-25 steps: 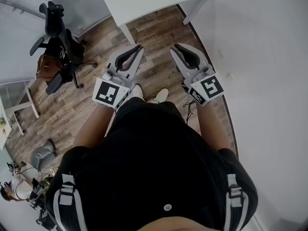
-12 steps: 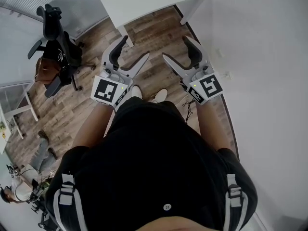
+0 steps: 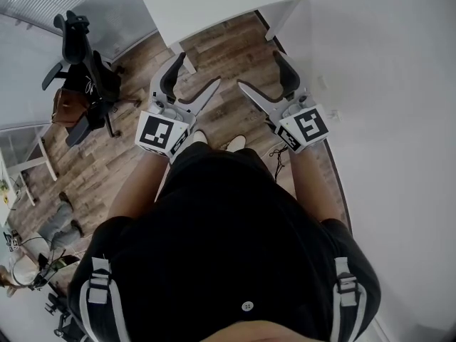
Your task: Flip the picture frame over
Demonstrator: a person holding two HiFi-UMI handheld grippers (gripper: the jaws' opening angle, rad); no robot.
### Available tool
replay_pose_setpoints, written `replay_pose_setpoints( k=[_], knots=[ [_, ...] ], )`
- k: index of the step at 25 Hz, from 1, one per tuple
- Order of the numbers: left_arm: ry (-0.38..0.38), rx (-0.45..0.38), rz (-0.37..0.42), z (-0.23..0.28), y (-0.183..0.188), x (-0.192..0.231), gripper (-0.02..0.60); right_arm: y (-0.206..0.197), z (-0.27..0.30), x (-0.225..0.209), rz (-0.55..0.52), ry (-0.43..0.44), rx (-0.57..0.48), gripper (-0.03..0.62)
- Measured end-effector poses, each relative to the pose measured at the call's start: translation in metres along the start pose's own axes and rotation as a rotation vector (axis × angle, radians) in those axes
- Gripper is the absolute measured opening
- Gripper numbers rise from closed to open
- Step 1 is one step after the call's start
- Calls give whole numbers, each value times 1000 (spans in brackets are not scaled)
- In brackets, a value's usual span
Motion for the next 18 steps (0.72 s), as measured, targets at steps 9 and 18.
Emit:
replay_pose_setpoints(
  k=[9,18],
  knots=[
    [32,12,-12,24,2,-14,353,4,-7,-29,12,36,8,426],
    [18,19,-20,47,4,-19,353,8,-4,-49,19,37,24,426]
  ],
)
Point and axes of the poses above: the fingertips, and each gripper's own axes: z forward along the fingers, x to its left, y out of its top, the point moved 5 cm from there along -z, backward along the fingers, and after that the axes turned 4 degrees about -y, right-handed, at the moved point
